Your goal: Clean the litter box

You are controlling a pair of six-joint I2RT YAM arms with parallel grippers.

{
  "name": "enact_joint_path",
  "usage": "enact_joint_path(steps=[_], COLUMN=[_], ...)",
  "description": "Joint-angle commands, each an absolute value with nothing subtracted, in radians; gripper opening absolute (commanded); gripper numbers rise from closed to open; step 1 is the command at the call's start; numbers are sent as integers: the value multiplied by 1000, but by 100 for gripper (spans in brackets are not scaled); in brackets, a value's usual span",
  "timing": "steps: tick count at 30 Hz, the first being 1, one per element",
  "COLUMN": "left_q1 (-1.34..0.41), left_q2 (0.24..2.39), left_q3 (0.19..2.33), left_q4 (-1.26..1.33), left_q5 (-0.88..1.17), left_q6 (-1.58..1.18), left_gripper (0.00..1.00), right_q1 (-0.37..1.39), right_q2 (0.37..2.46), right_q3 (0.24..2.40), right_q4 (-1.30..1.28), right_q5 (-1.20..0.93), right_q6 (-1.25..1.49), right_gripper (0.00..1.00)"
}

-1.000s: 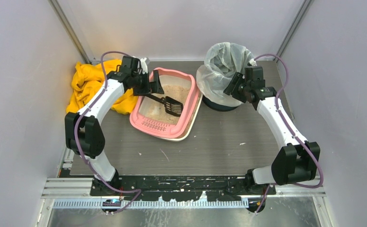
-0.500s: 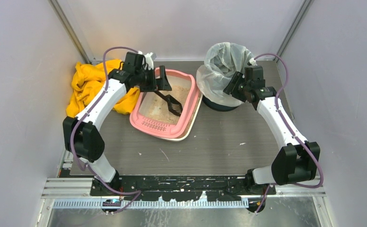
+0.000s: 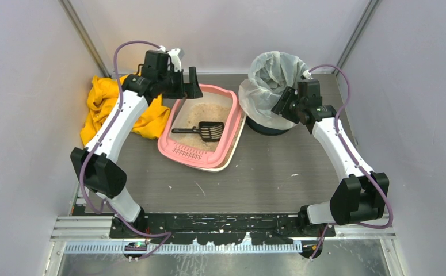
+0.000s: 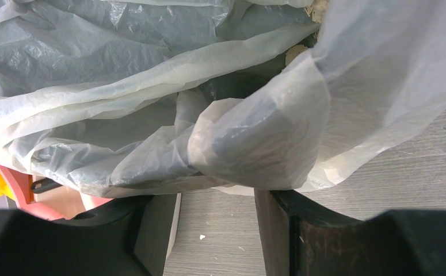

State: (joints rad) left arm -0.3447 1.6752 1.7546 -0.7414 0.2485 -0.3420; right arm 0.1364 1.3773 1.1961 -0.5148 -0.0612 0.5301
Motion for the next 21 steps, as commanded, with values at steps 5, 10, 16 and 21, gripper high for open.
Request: enact_joint_path(steps=[5,10,16,21], left_q1=[-318,-316,-316,-316], left_q2=[1624,1633,1647,1641], left_q3=[1814,1786,1797,1781], left_q4=[-833,-793,-786,-765], left_q5=[120,132,113,120], left_q6=[-284,-308,-301,-293], left_gripper=[100,100,100,100], right_q1=[149,155,154,154], right_q2=[1391,1395,1386,1390], right_q3=[1257,1272,1262,1268], right_q4=[-484,-492,-497,-493], right_q5=[-55,-49,-42,-35], right_q6=[529,520,520,522], right_gripper=[56,56,57,56])
